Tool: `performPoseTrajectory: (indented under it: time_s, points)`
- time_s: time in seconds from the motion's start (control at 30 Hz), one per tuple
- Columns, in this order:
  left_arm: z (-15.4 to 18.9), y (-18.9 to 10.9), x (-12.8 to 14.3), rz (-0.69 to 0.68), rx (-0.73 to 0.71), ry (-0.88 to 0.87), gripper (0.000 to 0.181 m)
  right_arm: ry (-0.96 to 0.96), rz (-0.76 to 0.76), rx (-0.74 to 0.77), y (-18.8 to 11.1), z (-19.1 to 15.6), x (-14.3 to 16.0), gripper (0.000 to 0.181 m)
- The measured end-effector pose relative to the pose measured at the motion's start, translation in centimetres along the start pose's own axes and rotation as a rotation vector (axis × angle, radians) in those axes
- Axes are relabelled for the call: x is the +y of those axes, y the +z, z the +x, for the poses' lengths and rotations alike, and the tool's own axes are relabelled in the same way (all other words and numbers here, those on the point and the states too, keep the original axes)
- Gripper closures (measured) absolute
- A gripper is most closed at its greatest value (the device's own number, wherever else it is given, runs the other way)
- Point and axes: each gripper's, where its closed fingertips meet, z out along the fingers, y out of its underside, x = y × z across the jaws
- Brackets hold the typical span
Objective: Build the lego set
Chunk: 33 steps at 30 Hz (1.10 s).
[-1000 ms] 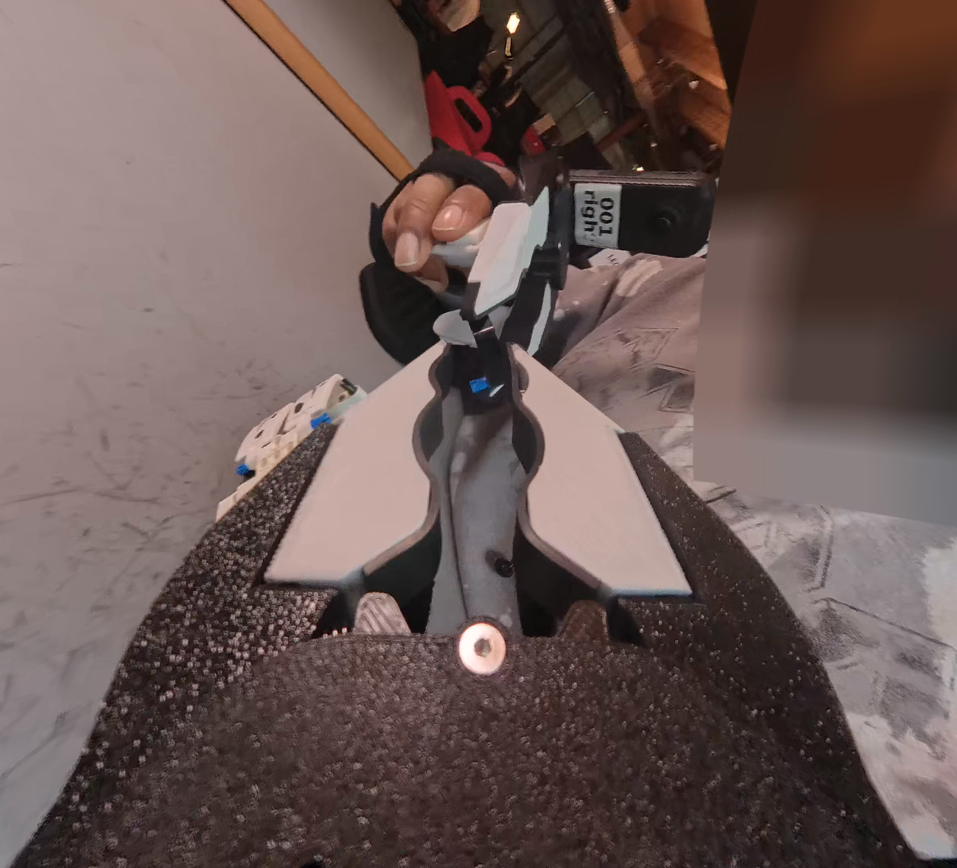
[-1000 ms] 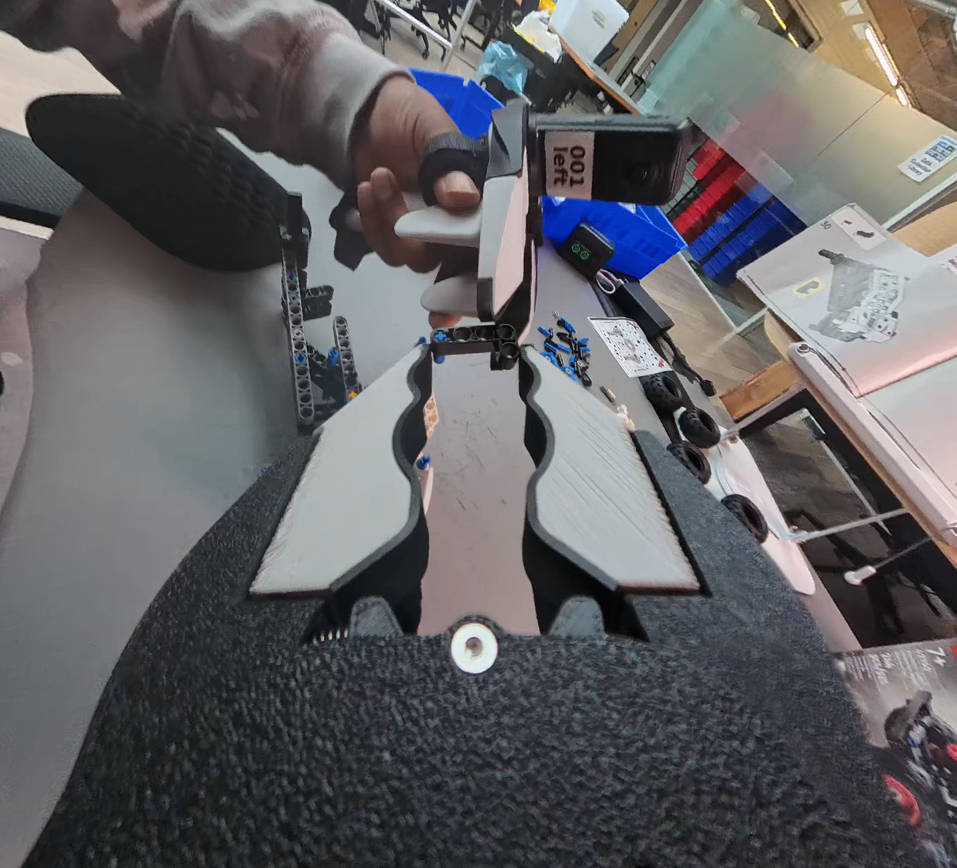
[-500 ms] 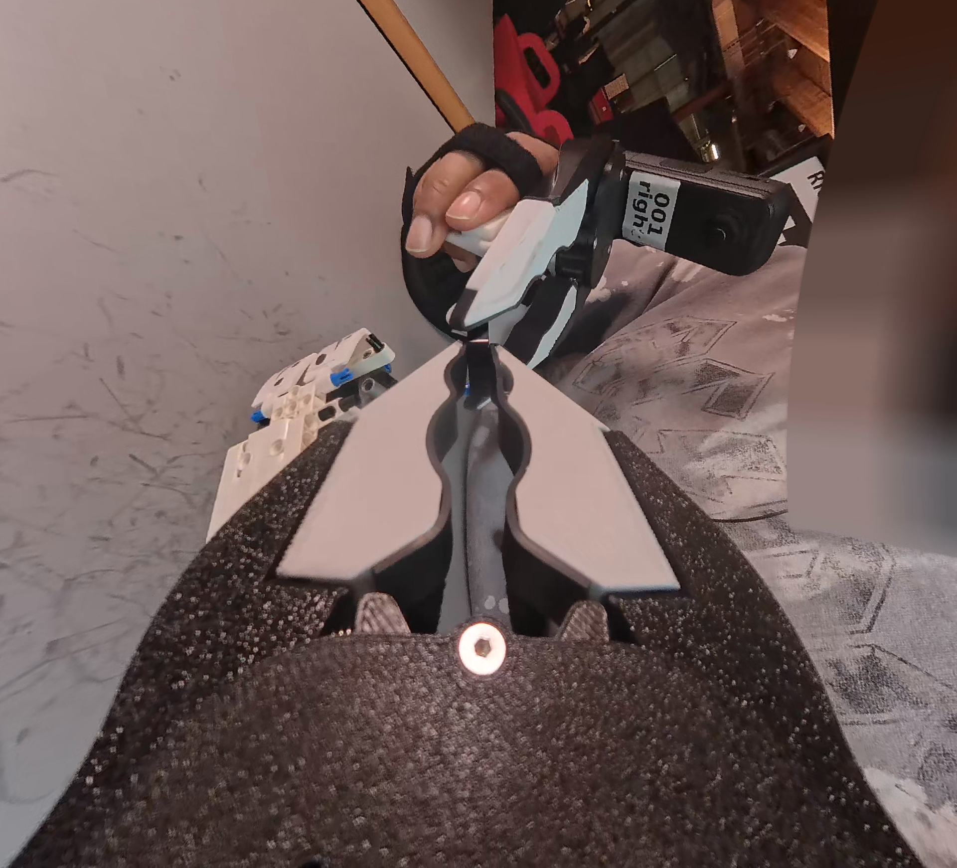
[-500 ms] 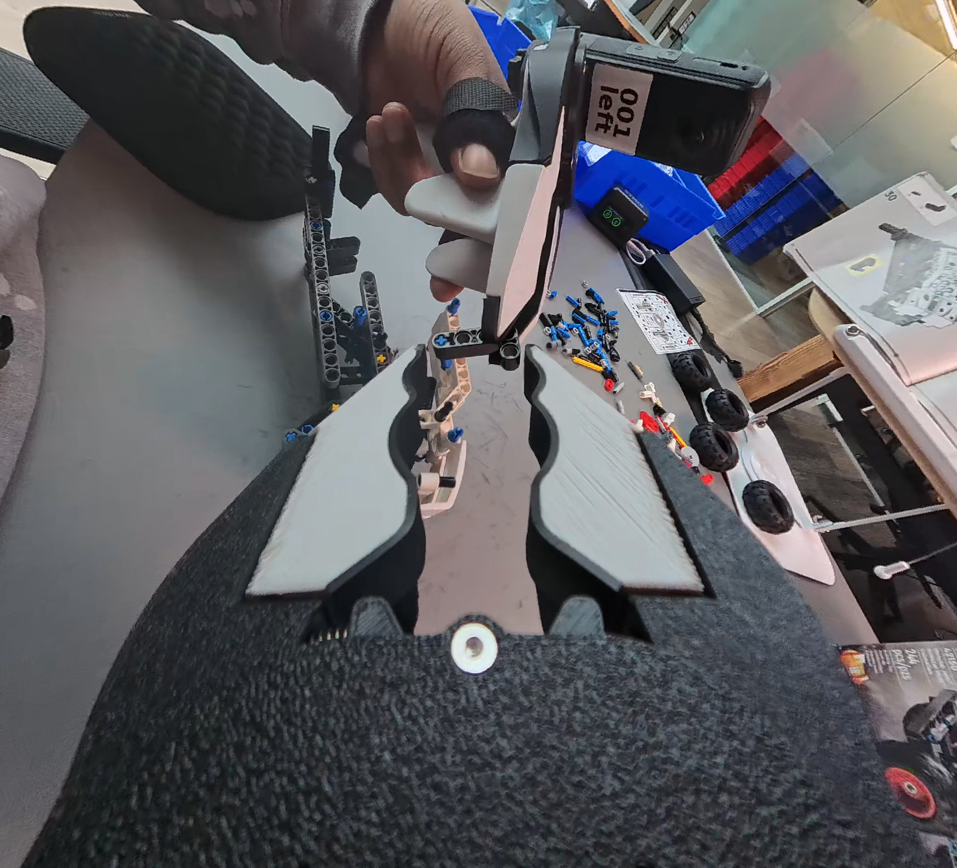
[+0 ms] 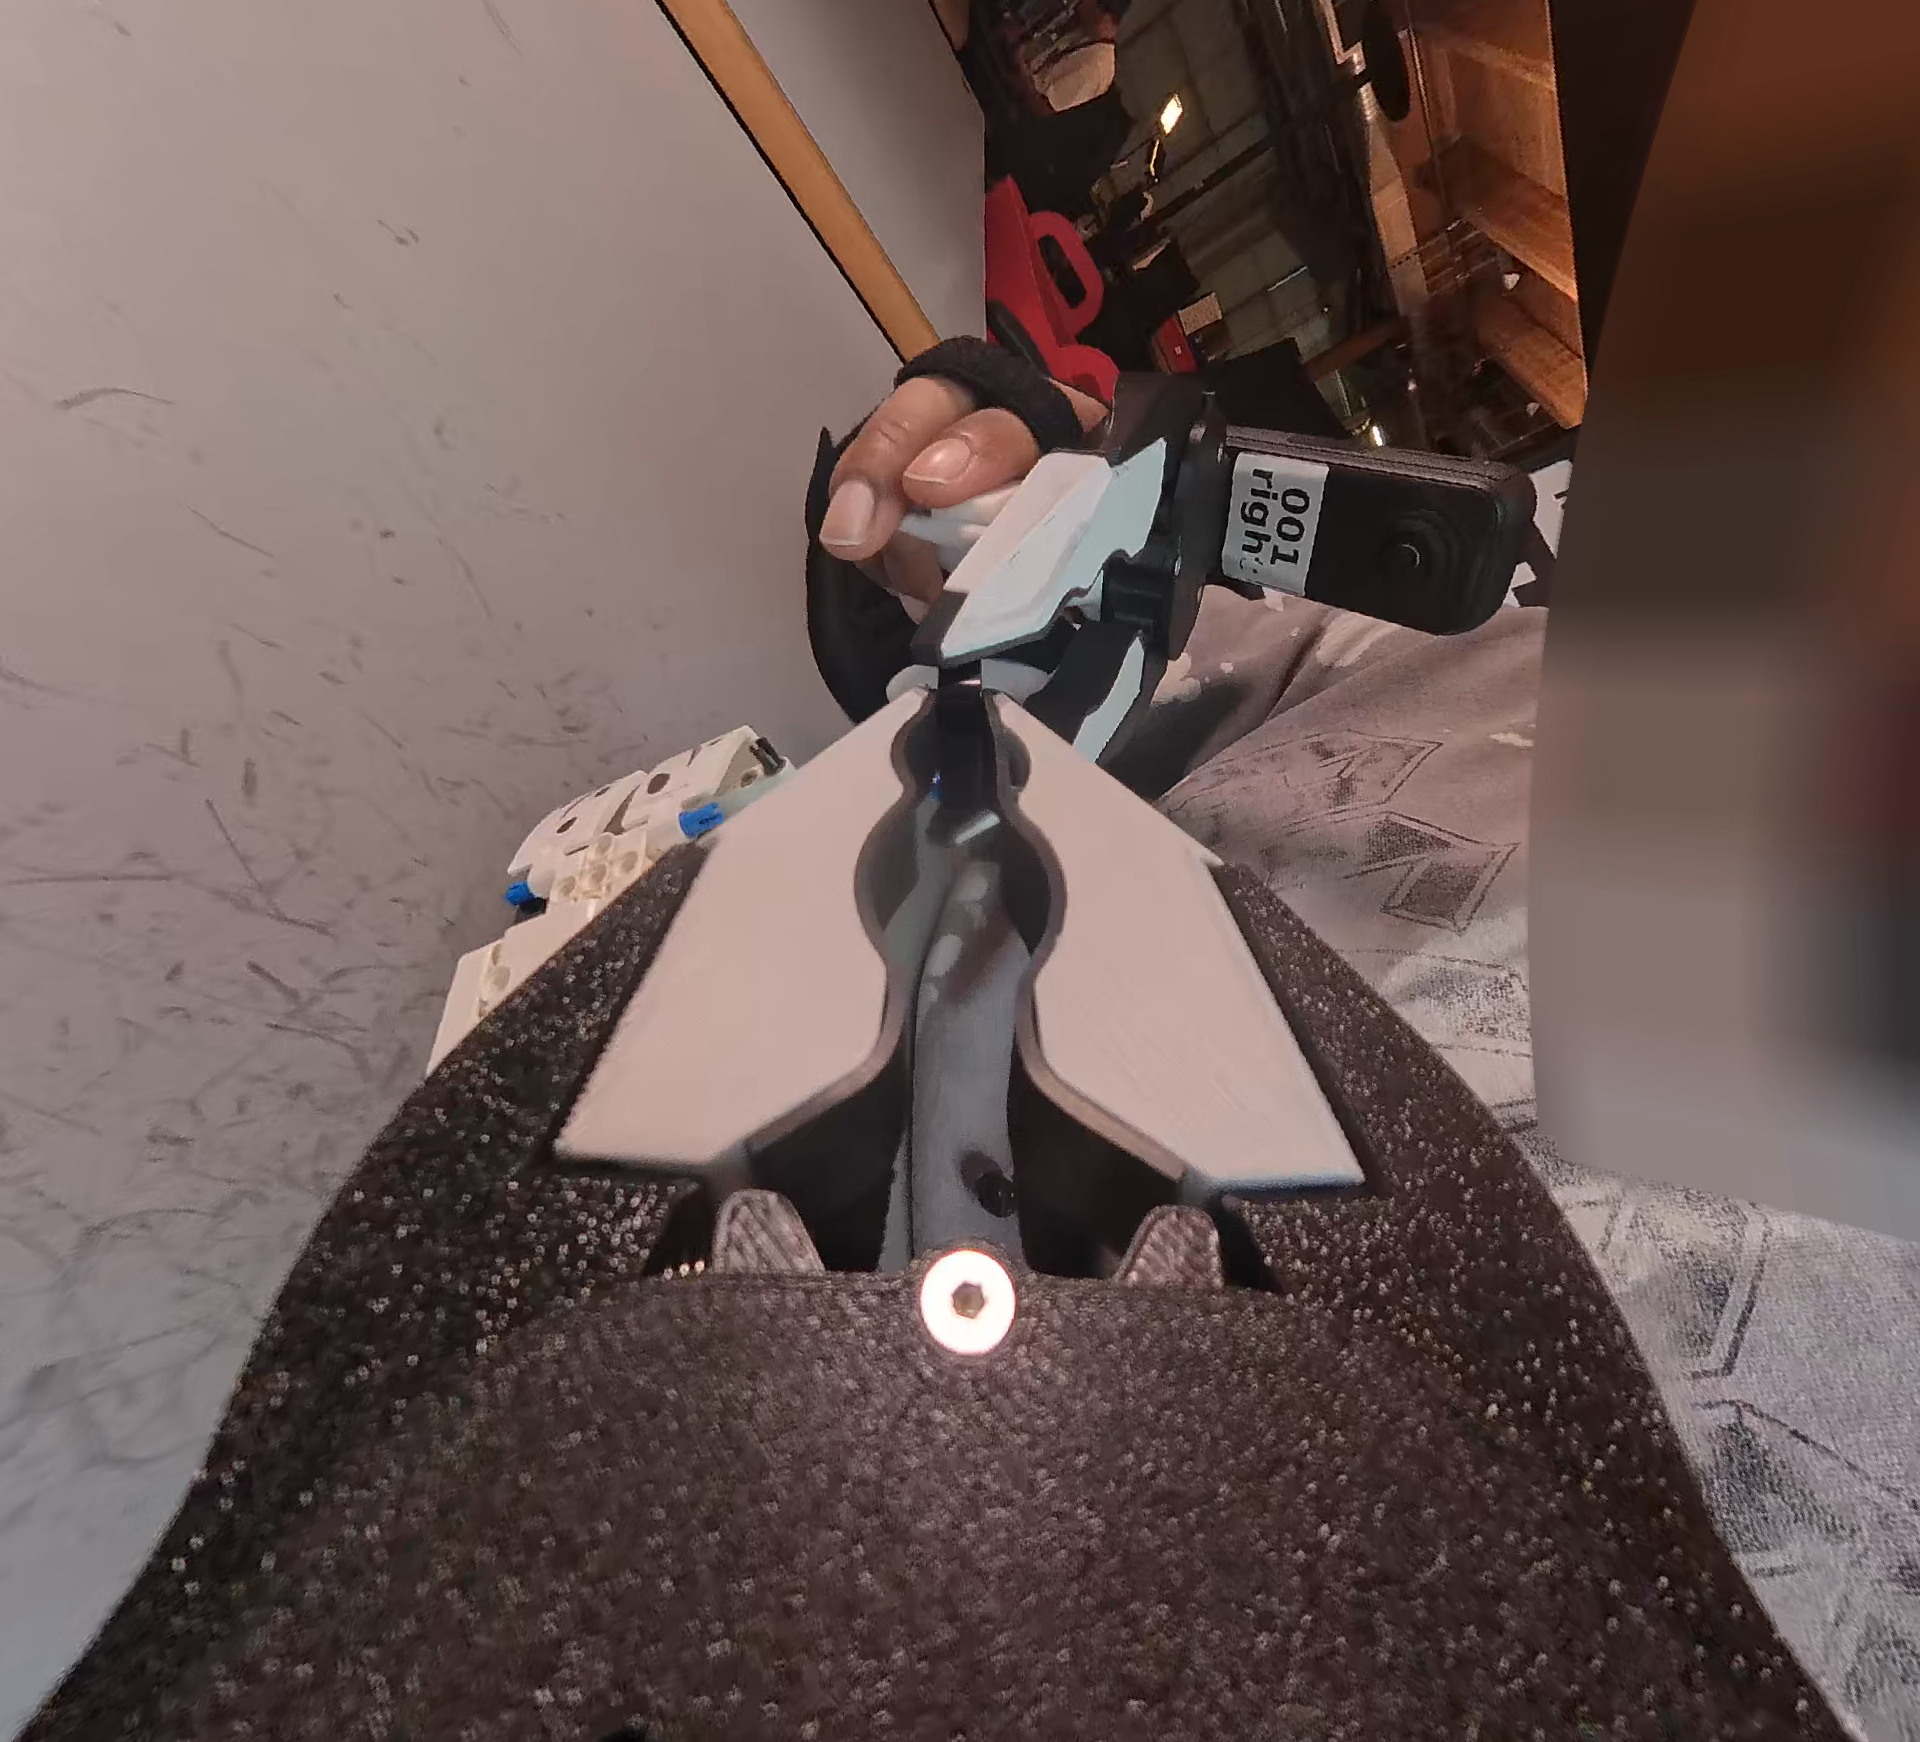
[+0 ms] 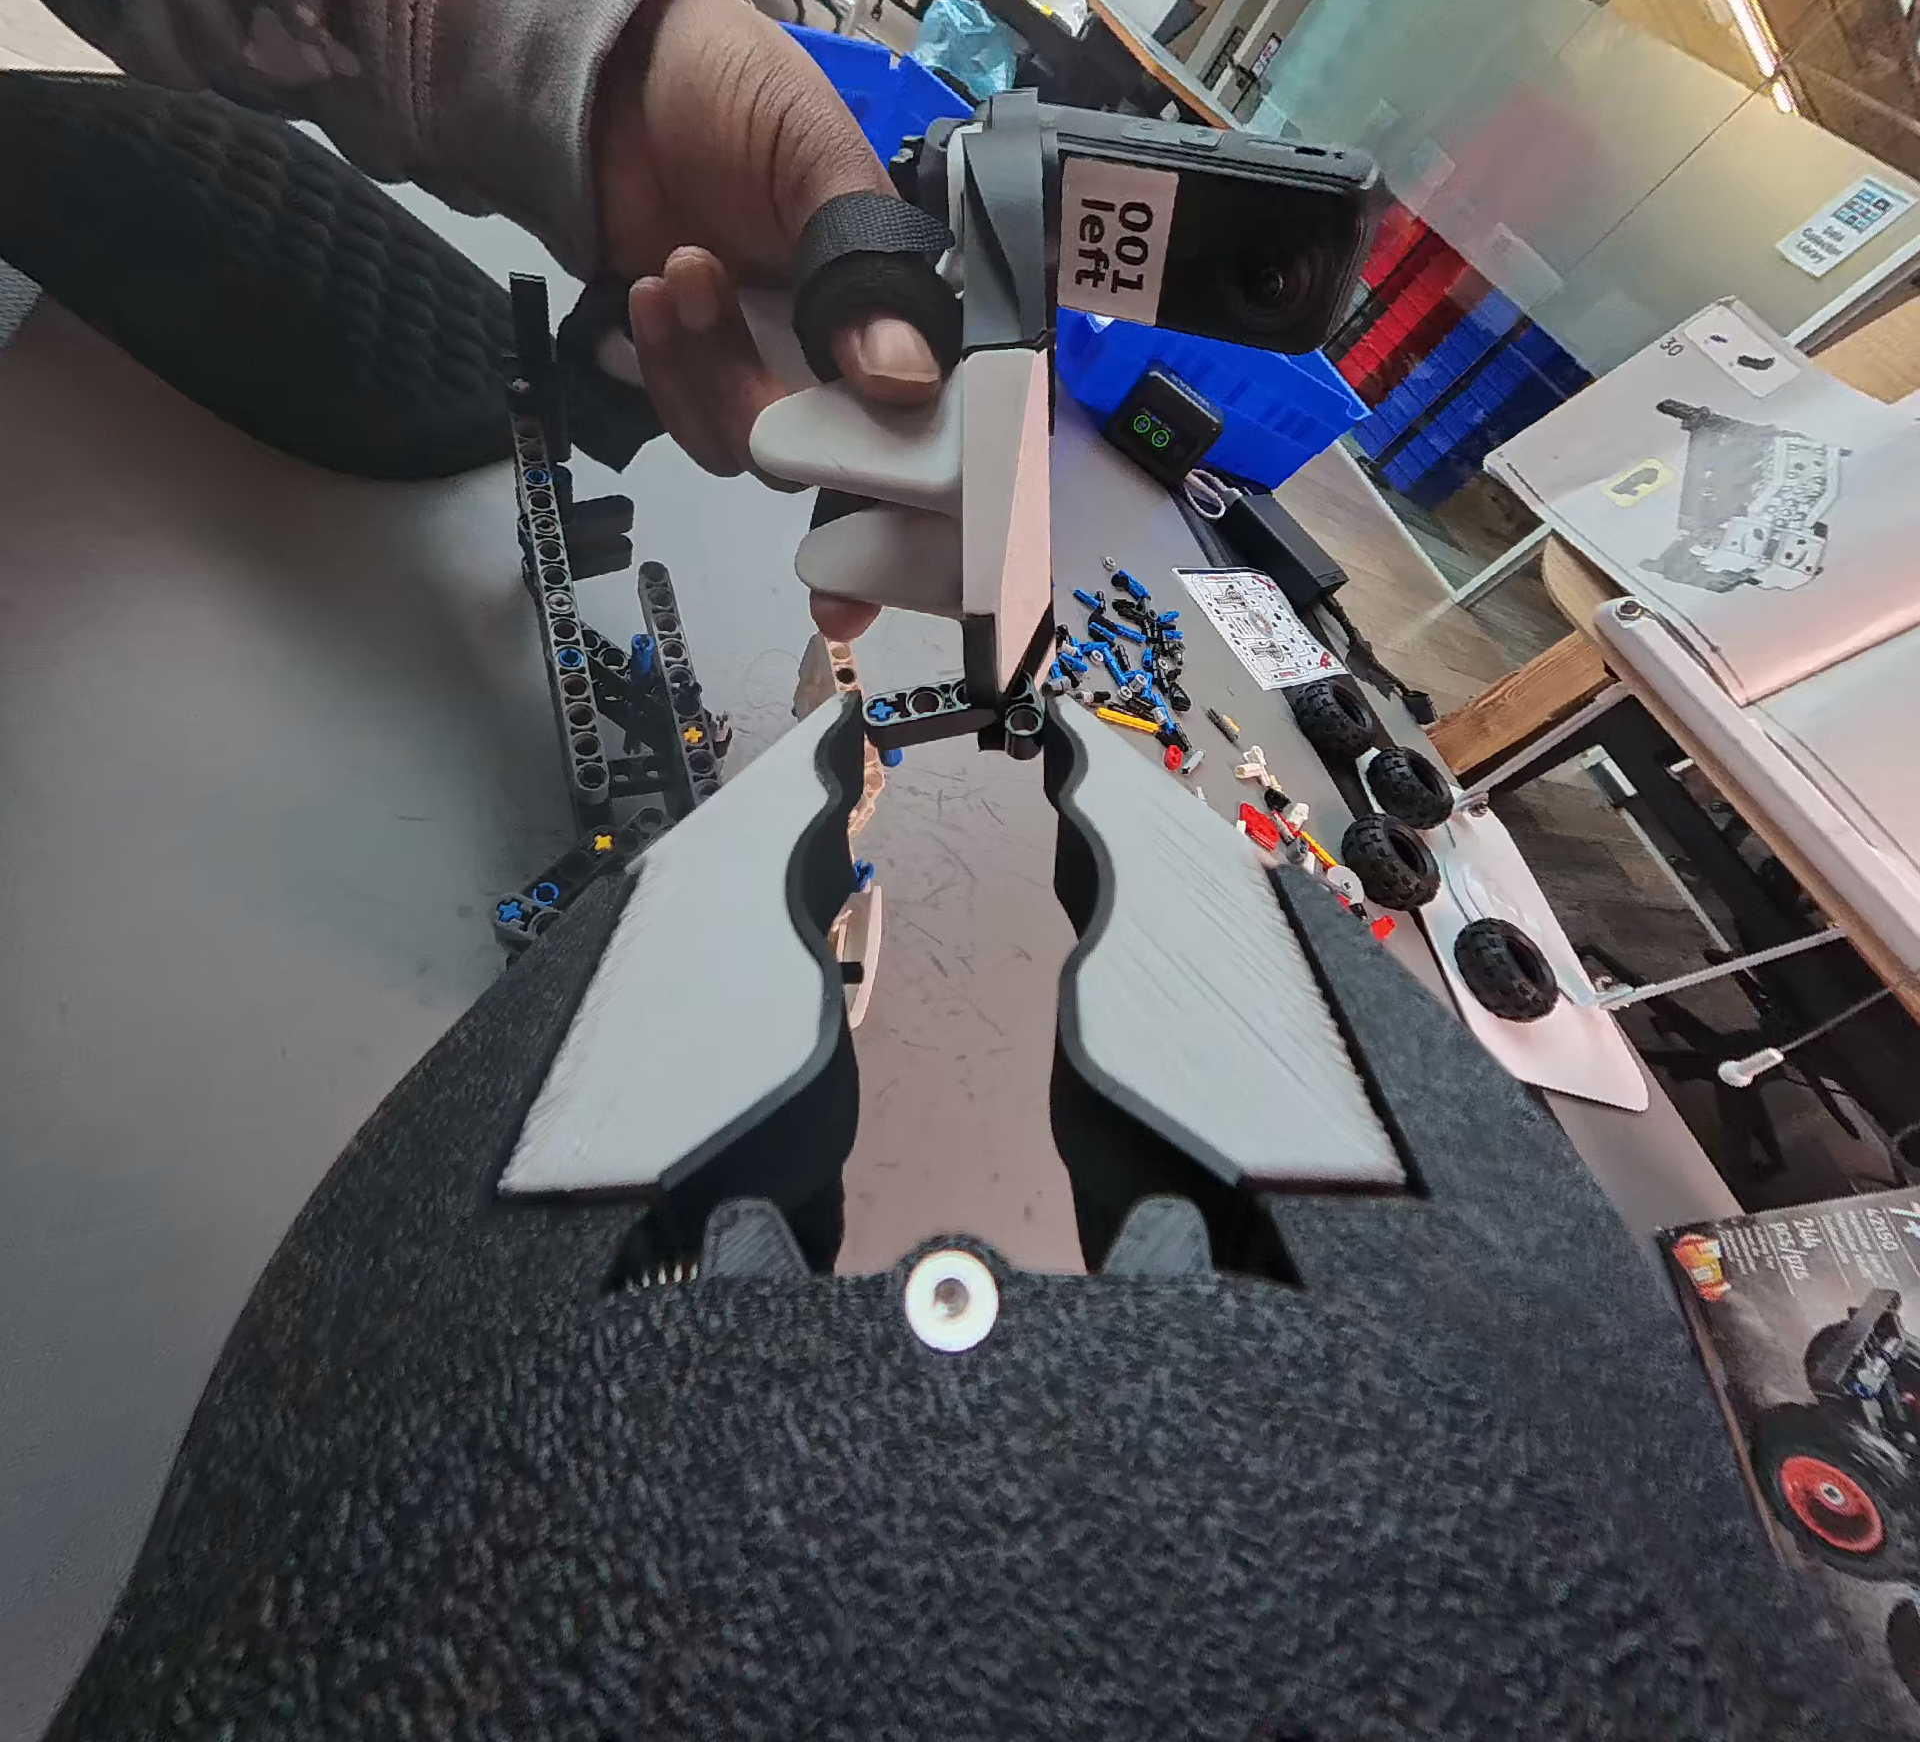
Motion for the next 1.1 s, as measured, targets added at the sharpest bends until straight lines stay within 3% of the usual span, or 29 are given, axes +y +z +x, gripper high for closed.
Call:
performPoseTrajectory:
  time_s: [0.2, 0.43, 0.63, 0.83, 1.1]
  points:
    - [-0.3, -0.1, 0.0, -0.006, -0.061, 0.067, 0.173, 0.047, 0.017, -0.07, -0.1, -0.3, 0.3, 0.148]
    - [-2.0, -3.6, -1.2, 0.0, -0.268, 0.266, 0.164, 0.19, -0.005, -0.24, -0.3, -1.5, 2.0, 0.148]
    - [-3.9, -5.4, 1.5, -0.172, -0.365, 0.408, 0.146, 0.237, -0.057, -0.293, 0.8, -2.8, 3.2, 0.148]
    - [-5.2, -5.1, 4.0, -0.265, -0.358, 0.459, 0.144, 0.289, -0.082, -0.298, 1.3, -3.1, 3.6, 0.148]
    - [-5.8, -4.6, 4.6, -0.278, -0.341, 0.503, 0.151, 0.333, -0.104, -0.273, 1.5, -3.3, 4.0, 0.148]
